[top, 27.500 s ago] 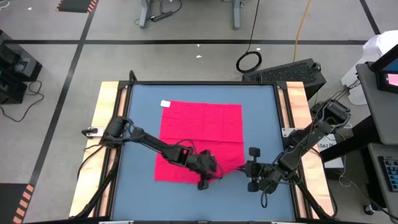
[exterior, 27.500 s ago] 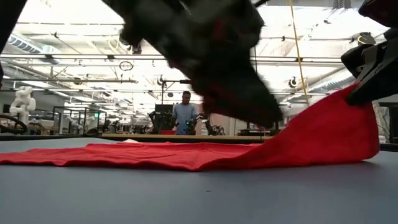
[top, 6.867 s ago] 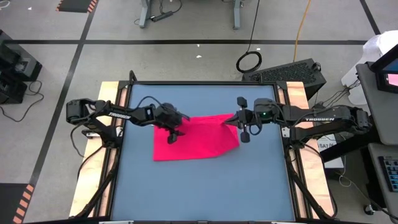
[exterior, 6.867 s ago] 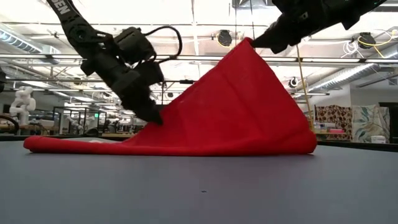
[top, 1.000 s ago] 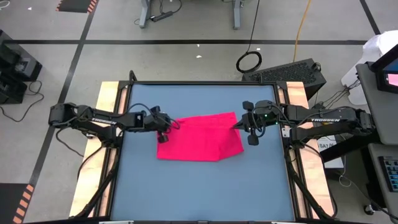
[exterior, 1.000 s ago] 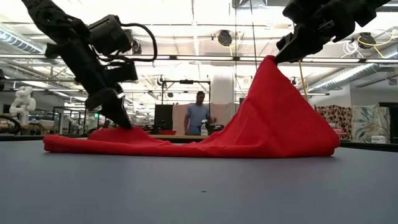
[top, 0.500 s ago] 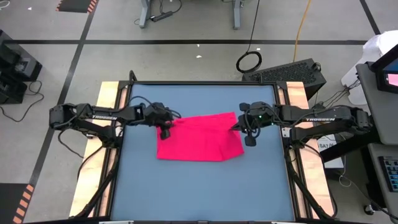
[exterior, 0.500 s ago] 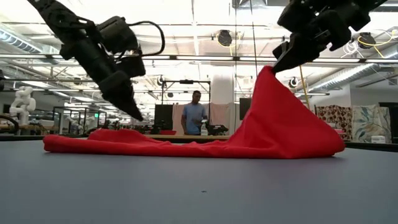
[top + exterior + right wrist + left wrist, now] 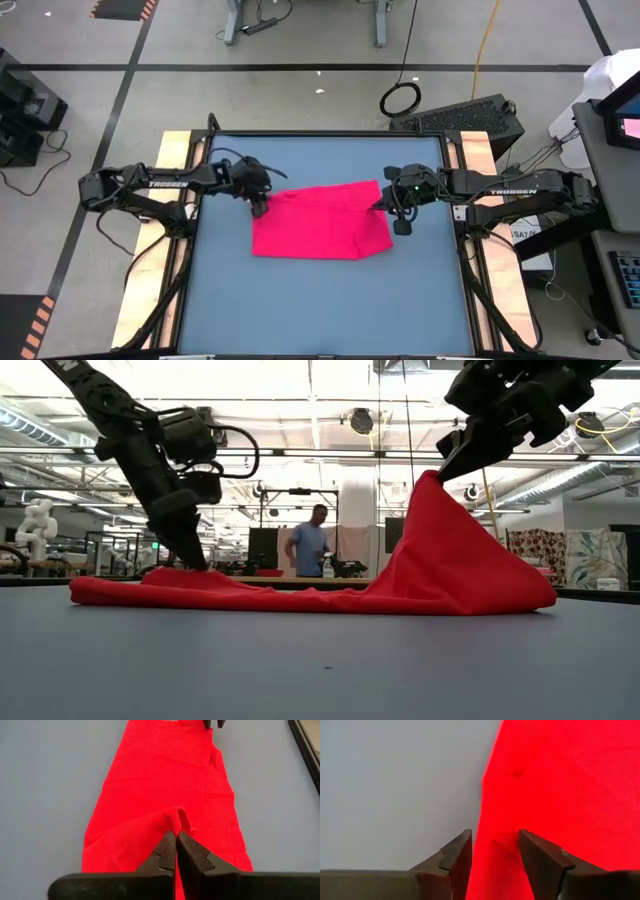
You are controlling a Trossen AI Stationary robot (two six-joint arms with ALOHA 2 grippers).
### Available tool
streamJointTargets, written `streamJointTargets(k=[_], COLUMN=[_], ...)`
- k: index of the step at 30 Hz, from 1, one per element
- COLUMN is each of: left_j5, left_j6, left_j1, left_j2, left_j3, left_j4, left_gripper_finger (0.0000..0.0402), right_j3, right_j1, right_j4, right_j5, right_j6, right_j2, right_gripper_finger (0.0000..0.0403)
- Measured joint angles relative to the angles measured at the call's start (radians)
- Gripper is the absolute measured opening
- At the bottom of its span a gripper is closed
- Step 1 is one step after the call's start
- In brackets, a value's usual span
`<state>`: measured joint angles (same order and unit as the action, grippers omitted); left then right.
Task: Roll towel
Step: Roll the red towel
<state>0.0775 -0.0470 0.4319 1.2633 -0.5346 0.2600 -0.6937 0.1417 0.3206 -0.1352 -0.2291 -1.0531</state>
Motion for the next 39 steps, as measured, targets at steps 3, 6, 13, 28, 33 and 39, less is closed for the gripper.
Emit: streamJointTargets(k=[3,6,13,28,33,39], left_j5=[0.022,0.092,0.14,0.162,0.16,0.105], left_j6=[0.0,-0.002,-0.053,-0.077,-0.076,-0.051], left_j1=[0.023,0.048,0.061,0.036,0.018,-0.019], left_j2=[0.006,0.006,0.006,0.006,0.006,0.006], left_j3=[0.0,0.001,0.028,0.061,0.061,0.061], left_j4=[0.002,-0.004,-0.013,-0.149,-0.146,-0.146], left_gripper_finger=[0.0167,0.0167,0.0167,0.0166,0.0165,0.0119], right_j3=[0.0,0.0,0.0,0.0,0.0,0.0], right_j1=[0.0,0.0,0.0,0.0,0.0,0.0], right_j4=[0.0,0.0,0.0,0.0,-0.001,-0.001], right_j5=[-0.001,-0.001,-0.001,0.0,0.001,0.005], right_j6=[-0.002,-0.003,-0.004,-0.019,-0.019,-0.019], right_j2=[0.0,0.0,0.0,0.0,0.0,0.0], right_gripper_finger=[0.0,0.0,0.0,0.0,0.0,0.0])
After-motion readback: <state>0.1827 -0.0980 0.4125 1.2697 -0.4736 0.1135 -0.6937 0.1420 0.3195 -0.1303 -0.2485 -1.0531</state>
